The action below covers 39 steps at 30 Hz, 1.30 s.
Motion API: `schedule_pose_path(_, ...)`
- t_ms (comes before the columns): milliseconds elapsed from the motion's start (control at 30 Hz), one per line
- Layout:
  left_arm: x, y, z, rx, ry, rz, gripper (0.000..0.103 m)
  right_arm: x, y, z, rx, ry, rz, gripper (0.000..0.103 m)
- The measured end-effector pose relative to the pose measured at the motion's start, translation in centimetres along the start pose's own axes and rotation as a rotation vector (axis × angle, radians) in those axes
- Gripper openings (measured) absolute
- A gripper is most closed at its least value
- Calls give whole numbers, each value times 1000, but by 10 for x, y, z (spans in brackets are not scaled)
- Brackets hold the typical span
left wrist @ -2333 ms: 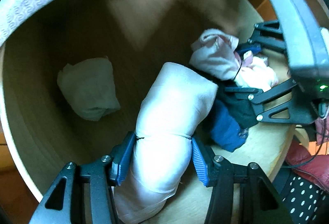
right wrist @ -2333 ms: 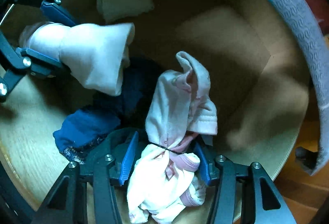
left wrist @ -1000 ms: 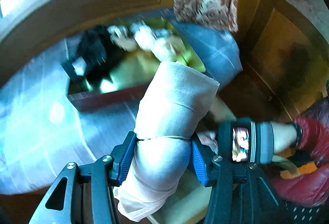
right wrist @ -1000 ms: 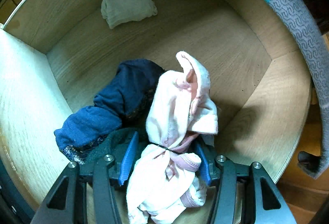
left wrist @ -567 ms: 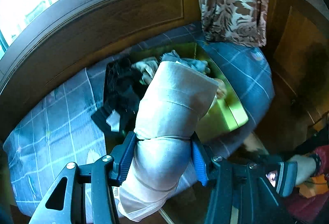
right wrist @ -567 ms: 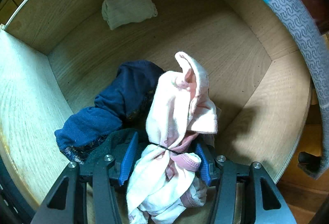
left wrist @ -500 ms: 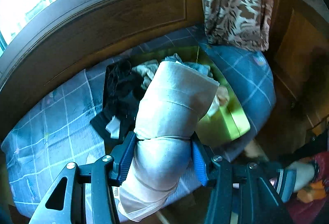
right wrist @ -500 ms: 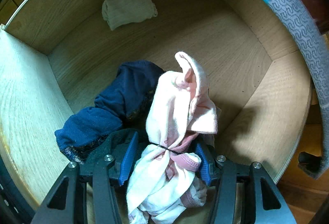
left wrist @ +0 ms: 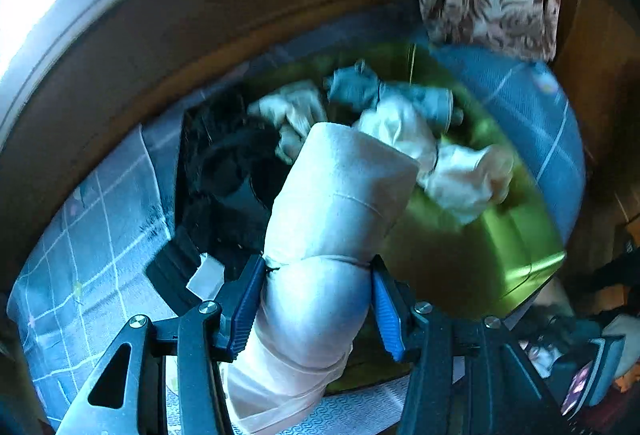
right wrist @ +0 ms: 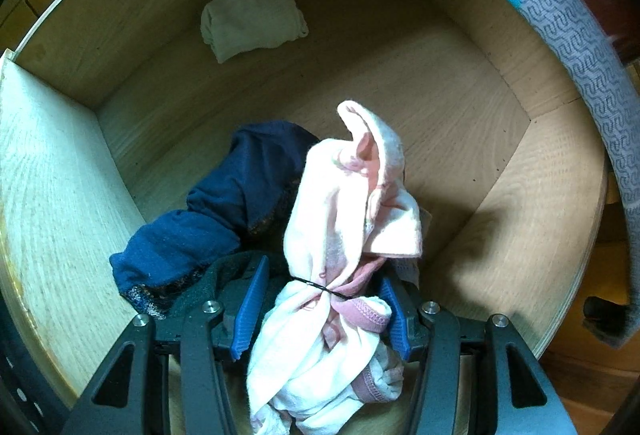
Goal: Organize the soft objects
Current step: 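Carry the long white sock with the left tool into the red box and release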
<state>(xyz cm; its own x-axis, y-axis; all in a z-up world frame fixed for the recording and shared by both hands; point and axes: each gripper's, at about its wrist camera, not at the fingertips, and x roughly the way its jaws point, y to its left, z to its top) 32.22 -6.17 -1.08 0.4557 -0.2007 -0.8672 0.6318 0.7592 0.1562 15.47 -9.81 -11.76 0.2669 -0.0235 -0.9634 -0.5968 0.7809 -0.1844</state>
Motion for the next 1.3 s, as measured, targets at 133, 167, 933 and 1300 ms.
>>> schedule_pose_path(133, 8, -1, -2, 13, 11, -5, 52, 0, -2, -1, 1, 0, 4, 55)
schedule_pose_path(167, 10, -3, -2, 24, 15, -3, 52, 0, -2, -1, 1, -1, 4, 55)
schedule_pose_path(933, -30, -24, -36, 21, -157, 14, 56, -1, -3, 0, -1, -1, 5, 55)
schedule_pose_path(1300, -59, -50, -102, -31, -187, -28, 56, -1, -3, 0, -1, 0, 5, 55)
